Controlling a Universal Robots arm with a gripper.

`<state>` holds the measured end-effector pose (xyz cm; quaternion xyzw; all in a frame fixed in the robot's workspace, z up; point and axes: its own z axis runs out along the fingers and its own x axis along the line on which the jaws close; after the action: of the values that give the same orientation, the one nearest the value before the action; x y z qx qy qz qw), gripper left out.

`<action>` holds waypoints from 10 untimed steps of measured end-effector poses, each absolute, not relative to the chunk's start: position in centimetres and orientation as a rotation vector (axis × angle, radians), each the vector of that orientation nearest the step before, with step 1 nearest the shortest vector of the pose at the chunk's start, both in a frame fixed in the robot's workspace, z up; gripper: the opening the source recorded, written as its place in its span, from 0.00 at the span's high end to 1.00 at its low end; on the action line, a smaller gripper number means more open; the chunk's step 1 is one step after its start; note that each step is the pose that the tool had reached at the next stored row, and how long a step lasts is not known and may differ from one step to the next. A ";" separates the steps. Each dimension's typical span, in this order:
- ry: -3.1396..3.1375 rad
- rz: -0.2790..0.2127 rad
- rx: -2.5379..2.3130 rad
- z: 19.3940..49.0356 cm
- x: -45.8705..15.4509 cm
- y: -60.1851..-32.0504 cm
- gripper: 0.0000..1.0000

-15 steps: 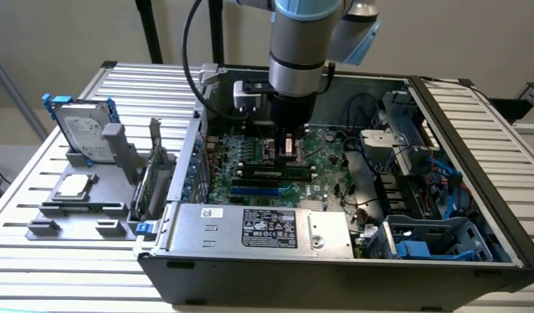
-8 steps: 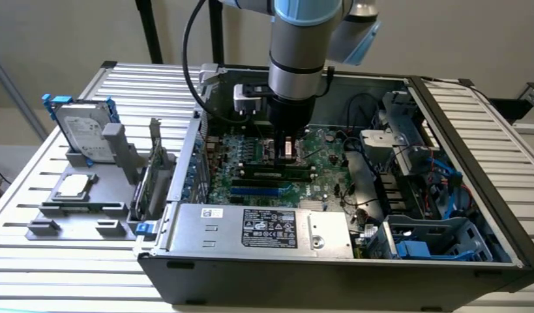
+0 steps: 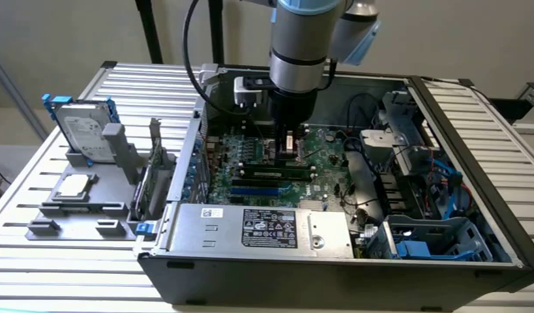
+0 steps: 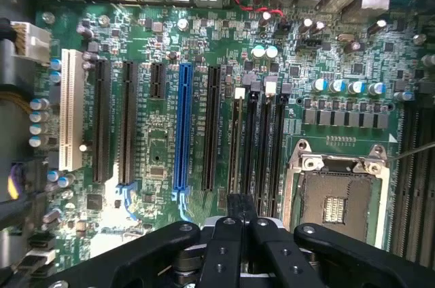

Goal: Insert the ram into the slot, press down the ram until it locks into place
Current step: 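Press down the ram until it locks into place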

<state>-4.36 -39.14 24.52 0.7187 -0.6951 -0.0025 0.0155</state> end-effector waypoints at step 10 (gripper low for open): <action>-2.159 -0.018 2.233 26.4 -4.2 -39.1 0.90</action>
<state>-4.24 -39.15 26.42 0.7187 -0.6951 -0.0058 0.0176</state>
